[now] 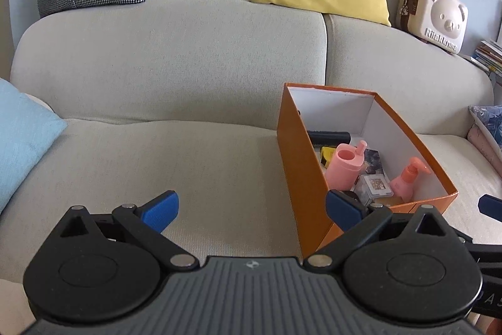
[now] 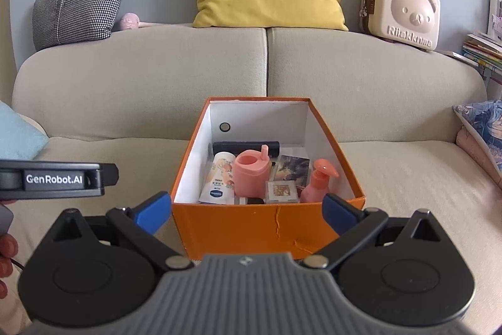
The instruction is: Organize rigid objects
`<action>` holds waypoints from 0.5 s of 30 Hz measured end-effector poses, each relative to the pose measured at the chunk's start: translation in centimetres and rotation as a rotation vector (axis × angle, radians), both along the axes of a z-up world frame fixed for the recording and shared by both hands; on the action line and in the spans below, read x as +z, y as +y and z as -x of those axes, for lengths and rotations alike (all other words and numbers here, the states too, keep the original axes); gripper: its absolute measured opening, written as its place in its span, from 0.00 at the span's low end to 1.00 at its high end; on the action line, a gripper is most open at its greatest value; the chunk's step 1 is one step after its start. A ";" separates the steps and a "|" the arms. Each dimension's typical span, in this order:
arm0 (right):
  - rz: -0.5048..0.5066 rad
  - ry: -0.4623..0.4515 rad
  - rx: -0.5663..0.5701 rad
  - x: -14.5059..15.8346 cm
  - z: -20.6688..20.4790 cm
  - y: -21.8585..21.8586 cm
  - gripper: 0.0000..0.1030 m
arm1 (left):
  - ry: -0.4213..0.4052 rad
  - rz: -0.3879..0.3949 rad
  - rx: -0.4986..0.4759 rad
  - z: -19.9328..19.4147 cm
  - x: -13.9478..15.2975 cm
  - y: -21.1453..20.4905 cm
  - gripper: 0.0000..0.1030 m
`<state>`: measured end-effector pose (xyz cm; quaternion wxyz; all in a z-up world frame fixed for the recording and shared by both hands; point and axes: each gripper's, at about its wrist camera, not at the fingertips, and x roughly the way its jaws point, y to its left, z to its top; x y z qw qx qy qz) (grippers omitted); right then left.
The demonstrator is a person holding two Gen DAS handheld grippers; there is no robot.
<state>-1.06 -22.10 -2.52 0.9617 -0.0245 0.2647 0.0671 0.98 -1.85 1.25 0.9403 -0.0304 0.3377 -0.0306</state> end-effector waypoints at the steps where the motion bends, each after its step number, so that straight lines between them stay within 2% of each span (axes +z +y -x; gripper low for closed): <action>1: 0.000 -0.001 -0.001 0.0 0.0 0.0 0.99 | 0.004 -0.006 0.002 0.0 0.0 0.0 1.00; 15: 0.002 0.008 -0.002 -0.1 0.1 0.1 0.99 | 0.026 -0.047 0.002 -0.1 -0.3 0.0 1.00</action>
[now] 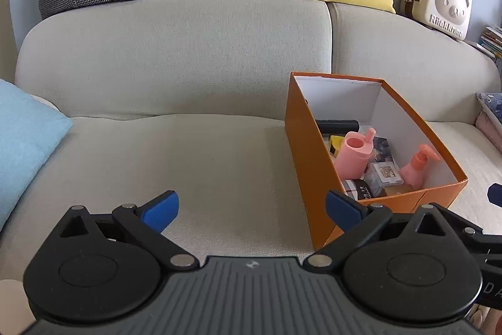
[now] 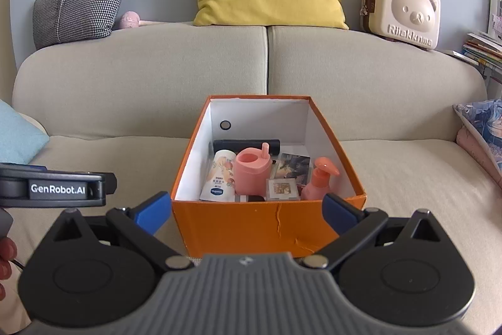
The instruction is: Organize rigid objects
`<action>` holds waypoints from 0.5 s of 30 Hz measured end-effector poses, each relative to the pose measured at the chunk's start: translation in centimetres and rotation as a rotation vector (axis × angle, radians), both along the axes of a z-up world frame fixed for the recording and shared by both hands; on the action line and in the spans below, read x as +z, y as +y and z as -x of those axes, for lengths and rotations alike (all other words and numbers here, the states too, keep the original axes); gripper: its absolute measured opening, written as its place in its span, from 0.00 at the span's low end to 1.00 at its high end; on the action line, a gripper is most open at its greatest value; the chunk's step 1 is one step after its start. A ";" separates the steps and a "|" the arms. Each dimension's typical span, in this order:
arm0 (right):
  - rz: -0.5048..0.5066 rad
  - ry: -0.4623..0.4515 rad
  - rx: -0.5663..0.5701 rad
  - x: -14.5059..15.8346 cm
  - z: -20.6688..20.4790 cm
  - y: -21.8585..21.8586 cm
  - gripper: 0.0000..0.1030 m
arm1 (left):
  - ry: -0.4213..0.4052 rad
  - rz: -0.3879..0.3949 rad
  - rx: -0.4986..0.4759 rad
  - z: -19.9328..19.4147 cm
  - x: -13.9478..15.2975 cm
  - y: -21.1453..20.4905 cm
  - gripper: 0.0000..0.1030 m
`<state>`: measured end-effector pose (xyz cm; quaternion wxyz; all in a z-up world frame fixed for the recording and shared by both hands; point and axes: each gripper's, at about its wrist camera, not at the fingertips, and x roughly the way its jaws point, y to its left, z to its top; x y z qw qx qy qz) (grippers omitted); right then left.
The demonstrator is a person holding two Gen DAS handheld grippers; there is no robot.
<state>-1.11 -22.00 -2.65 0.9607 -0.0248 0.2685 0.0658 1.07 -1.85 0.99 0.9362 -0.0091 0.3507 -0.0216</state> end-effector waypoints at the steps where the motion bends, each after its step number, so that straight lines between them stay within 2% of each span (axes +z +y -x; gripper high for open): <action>1: 0.001 0.001 0.000 0.0 0.0 0.0 0.99 | 0.001 -0.002 0.001 0.0 0.0 0.0 1.00; 15: 0.003 0.009 0.004 -0.1 0.0 0.2 0.99 | 0.000 -0.005 0.011 0.1 -0.2 0.3 1.00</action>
